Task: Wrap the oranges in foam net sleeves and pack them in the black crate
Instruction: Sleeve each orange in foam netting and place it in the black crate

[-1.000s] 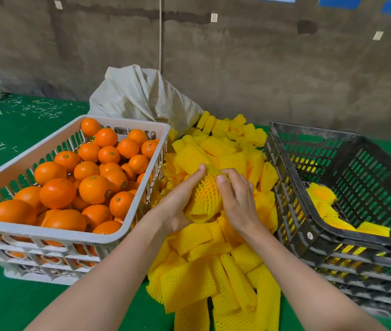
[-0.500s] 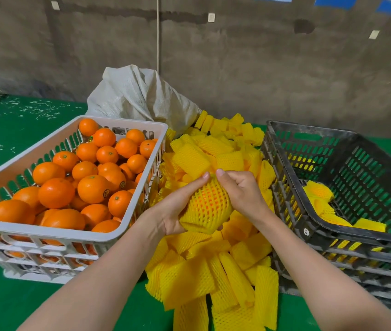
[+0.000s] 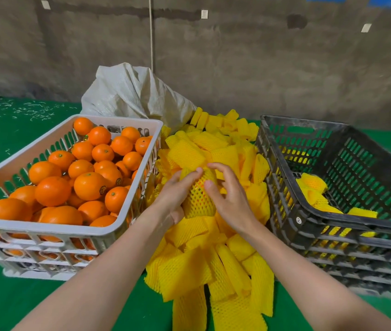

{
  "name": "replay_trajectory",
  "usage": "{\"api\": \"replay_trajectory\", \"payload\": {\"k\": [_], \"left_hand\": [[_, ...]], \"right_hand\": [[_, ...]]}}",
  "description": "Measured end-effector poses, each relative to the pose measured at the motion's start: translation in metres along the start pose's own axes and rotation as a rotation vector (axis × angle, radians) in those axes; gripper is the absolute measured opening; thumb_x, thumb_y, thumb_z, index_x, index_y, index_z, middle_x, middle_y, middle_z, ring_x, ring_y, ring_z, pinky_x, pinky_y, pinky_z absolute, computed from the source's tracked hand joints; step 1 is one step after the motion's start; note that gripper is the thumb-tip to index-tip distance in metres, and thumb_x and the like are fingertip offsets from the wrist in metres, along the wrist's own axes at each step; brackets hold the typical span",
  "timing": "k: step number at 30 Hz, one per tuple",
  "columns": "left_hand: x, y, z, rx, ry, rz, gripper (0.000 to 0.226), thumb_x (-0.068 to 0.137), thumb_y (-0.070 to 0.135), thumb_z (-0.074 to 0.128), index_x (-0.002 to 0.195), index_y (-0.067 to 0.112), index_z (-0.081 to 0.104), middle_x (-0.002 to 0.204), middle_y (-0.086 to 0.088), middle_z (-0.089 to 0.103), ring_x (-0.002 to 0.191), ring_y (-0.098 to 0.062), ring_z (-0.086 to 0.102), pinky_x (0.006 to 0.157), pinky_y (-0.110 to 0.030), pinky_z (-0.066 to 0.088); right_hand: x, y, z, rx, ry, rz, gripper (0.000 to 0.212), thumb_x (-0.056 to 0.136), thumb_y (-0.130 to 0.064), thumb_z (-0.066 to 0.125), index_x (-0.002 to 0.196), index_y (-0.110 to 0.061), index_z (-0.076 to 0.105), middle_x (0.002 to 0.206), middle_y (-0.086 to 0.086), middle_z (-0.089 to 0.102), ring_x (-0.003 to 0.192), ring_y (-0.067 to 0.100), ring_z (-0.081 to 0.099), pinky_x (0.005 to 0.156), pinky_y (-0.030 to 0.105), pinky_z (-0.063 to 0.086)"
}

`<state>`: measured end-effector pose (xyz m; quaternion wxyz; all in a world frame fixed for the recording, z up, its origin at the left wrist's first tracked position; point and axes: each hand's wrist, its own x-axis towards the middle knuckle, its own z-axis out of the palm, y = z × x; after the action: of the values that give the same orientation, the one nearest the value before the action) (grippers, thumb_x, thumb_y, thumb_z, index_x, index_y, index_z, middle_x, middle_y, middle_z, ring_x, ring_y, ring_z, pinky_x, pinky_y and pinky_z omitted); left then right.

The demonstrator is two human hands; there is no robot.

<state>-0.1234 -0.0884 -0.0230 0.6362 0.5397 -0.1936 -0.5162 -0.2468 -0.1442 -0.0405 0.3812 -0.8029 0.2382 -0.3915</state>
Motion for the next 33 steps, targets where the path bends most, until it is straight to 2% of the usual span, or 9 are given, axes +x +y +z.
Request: {"api": "replay_trajectory", "payload": {"k": [3,7,12,16,20,24,26,30,33], "left_hand": [[-0.003,-0.001,0.001,0.054,-0.041,0.058,0.082,0.086,0.047,0.059,0.150,0.013,0.021,0.141,-0.006,0.047,0.121,-0.025,0.053,0.101,-0.042,0.045],[-0.002,0.009,0.012,-0.034,-0.127,0.014,0.070,0.090,0.060,0.038,0.142,0.013,0.040,0.135,-0.007,0.054,0.118,-0.023,0.056,0.097,-0.039,0.047],[-0.004,0.015,0.044,-0.006,-0.066,0.106,0.046,0.101,0.034,0.040,0.133,0.002,0.047,0.127,-0.018,0.058,0.117,-0.030,0.057,0.103,-0.044,0.044],[-0.007,0.015,0.083,0.163,-0.029,0.339,0.033,0.103,0.033,0.034,0.120,0.013,0.053,0.118,-0.004,0.057,0.113,-0.018,0.054,0.086,-0.024,0.050],[-0.002,0.005,0.123,0.356,-0.026,0.555,0.043,0.104,0.022,0.032,0.144,0.008,0.032,0.147,-0.008,0.037,0.134,-0.019,0.038,0.111,-0.038,0.035],[0.004,-0.012,0.164,0.608,-0.076,0.749,0.040,0.097,0.000,0.043,0.137,0.000,0.041,0.138,-0.014,0.046,0.127,-0.027,0.045,0.107,-0.033,0.037],[0.006,-0.022,0.182,0.779,-0.211,0.864,0.036,0.092,-0.007,0.047,0.127,0.001,0.053,0.120,-0.009,0.056,0.114,-0.026,0.053,0.092,-0.020,0.040],[0.017,-0.036,0.216,1.152,-0.420,0.854,0.033,0.091,0.001,0.056,0.122,0.011,0.062,0.098,-0.006,0.065,0.090,-0.021,0.058,0.083,-0.029,0.043],[0.025,-0.046,0.230,1.389,-0.472,0.725,0.035,0.091,0.011,0.061,0.125,0.018,0.059,0.106,-0.008,0.067,0.099,-0.026,0.061,0.082,-0.038,0.049]], "right_hand": [[-0.004,-0.005,0.001,0.057,-0.162,-0.005,0.049,0.088,-0.037,0.055,0.132,-0.040,0.034,0.141,-0.016,0.040,0.133,0.000,0.033,0.107,0.022,0.033],[0.002,-0.008,-0.008,0.065,-0.127,0.009,0.061,0.082,-0.021,0.070,0.135,-0.028,0.041,0.141,-0.003,0.044,0.132,0.011,0.038,0.107,0.032,0.036],[0.013,-0.012,-0.021,-0.034,0.111,0.012,0.053,0.068,-0.008,0.076,0.117,-0.017,0.059,0.115,0.006,0.060,0.109,0.019,0.053,0.095,0.035,0.044],[0.018,-0.014,-0.045,-0.131,0.264,-0.015,0.048,0.068,-0.011,0.074,0.114,-0.017,0.060,0.110,0.003,0.061,0.106,0.017,0.053,0.087,0.021,0.042],[0.026,-0.009,-0.094,-0.192,0.415,0.001,0.047,0.069,-0.020,0.074,0.114,-0.019,0.060,0.111,0.003,0.060,0.103,0.012,0.051,0.080,0.004,0.034],[0.036,0.010,-0.161,-0.306,0.525,0.118,0.048,0.067,-0.028,0.077,0.112,-0.024,0.059,0.111,0.002,0.061,0.108,0.018,0.053,0.083,0.019,0.035],[0.041,0.026,-0.197,-0.428,0.470,0.279,0.048,0.067,-0.031,0.076,0.111,-0.029,0.058,0.117,0.003,0.060,0.112,0.022,0.053,0.084,0.023,0.034],[0.047,0.068,-0.245,-0.863,0.071,0.575,0.044,0.075,-0.033,0.070,0.116,-0.024,0.057,0.126,0.013,0.054,0.119,0.032,0.048,0.096,0.038,0.042],[0.047,0.092,-0.257,-1.167,-0.203,0.681,0.051,0.074,-0.030,0.071,0.121,-0.022,0.052,0.130,0.018,0.045,0.119,0.037,0.047,0.095,0.041,0.046]]}}
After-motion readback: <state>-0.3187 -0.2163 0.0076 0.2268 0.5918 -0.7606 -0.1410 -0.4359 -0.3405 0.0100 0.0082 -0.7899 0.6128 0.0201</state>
